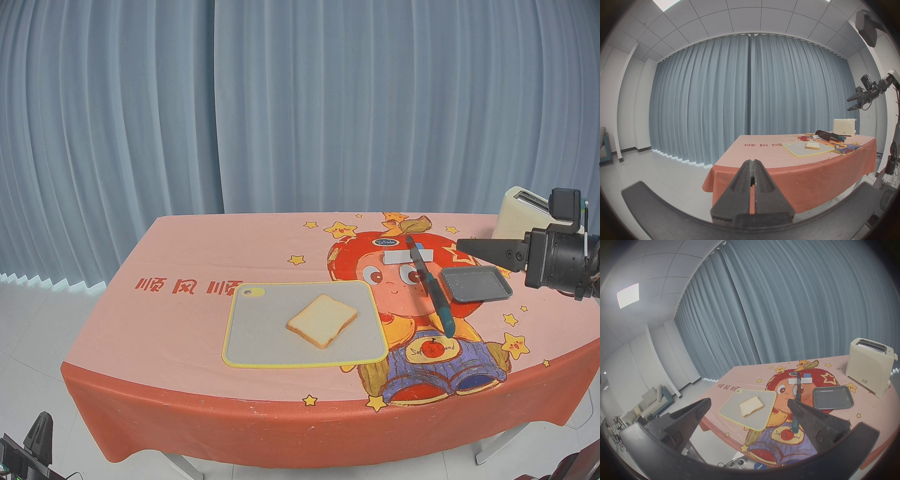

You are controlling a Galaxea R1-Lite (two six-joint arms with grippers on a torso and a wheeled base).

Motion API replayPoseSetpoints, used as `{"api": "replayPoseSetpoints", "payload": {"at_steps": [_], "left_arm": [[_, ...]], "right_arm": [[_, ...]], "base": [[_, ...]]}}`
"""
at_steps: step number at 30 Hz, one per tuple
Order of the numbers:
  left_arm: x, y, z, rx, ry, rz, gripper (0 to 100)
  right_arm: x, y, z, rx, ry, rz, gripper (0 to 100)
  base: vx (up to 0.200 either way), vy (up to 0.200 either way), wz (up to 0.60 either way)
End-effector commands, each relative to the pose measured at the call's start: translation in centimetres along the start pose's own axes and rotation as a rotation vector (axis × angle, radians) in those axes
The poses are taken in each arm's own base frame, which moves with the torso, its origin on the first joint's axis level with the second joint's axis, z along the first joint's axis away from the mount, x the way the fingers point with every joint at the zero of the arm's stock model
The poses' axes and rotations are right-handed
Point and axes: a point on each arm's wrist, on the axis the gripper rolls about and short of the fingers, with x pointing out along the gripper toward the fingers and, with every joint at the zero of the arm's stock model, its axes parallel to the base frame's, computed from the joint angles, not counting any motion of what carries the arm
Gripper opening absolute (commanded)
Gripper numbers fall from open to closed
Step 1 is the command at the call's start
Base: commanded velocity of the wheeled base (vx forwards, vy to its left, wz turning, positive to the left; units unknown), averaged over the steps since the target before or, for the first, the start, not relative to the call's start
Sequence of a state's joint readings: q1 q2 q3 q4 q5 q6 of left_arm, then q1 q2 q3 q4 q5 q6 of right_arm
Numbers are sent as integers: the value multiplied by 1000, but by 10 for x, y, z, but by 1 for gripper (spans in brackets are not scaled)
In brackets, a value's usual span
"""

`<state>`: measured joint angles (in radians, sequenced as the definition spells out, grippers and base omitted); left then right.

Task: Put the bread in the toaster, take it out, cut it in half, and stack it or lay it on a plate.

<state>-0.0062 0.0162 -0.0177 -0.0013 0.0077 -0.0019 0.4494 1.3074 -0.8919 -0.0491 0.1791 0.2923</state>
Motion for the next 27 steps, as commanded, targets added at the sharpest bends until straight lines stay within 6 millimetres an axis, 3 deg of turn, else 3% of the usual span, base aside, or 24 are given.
{"api": "replayPoseSetpoints", "payload": {"at_steps": [1,5,10,14,19,27], "left_arm": [[1,0,-5,0,14,0,0],[1,0,-5,-1,13,2,0],[1,0,-5,-1,14,0,0],[1,0,-5,-1,14,0,0],[1,0,-5,0,14,2,0],[1,0,-5,0,14,2,0]], "right_arm": [[12,-5,-4,2,8,-10,100],[14,-5,-4,-10,-54,4,100],[20,-4,12,-14,-118,-81,100],[28,-7,10,-46,-110,-163,100],[30,-6,8,-50,-99,-165,100],[50,-13,-1,-47,-45,-204,100]], "base": [[0,0,0],[0,0,0],[0,0,0],[0,0,0],[0,0,0],[0,0,0]]}}
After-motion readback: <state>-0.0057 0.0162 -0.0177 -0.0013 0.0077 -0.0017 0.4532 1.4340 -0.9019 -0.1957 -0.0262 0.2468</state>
